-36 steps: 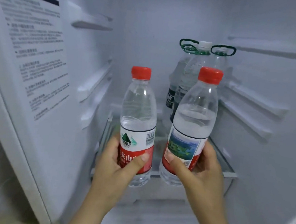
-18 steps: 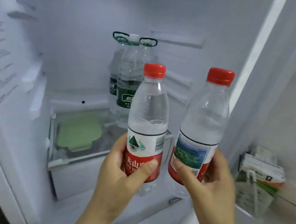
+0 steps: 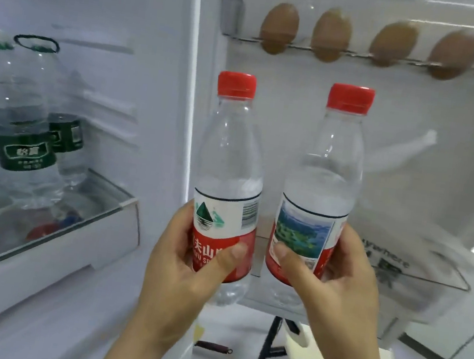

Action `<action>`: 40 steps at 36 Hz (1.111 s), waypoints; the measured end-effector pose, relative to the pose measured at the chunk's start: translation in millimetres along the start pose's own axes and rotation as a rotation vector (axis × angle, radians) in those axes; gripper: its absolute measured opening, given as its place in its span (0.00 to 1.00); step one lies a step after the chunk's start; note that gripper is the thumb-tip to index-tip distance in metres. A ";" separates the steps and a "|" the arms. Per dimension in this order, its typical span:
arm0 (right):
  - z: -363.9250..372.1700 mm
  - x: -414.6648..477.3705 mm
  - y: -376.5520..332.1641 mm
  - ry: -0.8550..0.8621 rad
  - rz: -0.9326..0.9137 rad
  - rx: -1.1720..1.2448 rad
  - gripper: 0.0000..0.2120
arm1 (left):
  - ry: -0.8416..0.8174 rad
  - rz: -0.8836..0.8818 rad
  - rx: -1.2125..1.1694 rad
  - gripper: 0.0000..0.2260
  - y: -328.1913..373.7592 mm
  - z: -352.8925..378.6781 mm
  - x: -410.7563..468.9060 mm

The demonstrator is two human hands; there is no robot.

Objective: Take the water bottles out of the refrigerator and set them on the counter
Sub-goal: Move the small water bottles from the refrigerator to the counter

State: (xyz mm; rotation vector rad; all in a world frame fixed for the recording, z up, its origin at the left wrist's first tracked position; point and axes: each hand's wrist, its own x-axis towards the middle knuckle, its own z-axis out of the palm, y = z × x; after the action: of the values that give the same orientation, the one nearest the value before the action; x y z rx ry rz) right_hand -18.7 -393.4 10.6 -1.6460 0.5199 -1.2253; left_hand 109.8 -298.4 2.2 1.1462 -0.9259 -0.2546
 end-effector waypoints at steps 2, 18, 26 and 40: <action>-26.6 -1.9 -2.4 0.056 0.000 -0.043 0.21 | -0.043 0.001 -0.025 0.27 1.0 24.4 -3.5; -171.8 -39.7 -32.9 0.384 0.002 -0.166 0.23 | -0.424 -0.050 -0.251 0.26 9.6 172.3 -36.3; -206.4 -55.1 -39.0 0.597 0.000 -0.320 0.21 | -0.675 -0.080 -0.353 0.26 7.8 221.7 -32.0; -222.4 -100.8 -59.3 1.005 0.023 -0.544 0.22 | -1.046 -0.155 -0.615 0.25 -1.9 295.7 -48.9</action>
State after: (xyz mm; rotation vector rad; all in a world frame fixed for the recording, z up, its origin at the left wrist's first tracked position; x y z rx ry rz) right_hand -269.8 -388.7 17.3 -1.3106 1.5890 -1.9814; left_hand -138.2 -466.6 6.5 0.4495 -1.5089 -1.2515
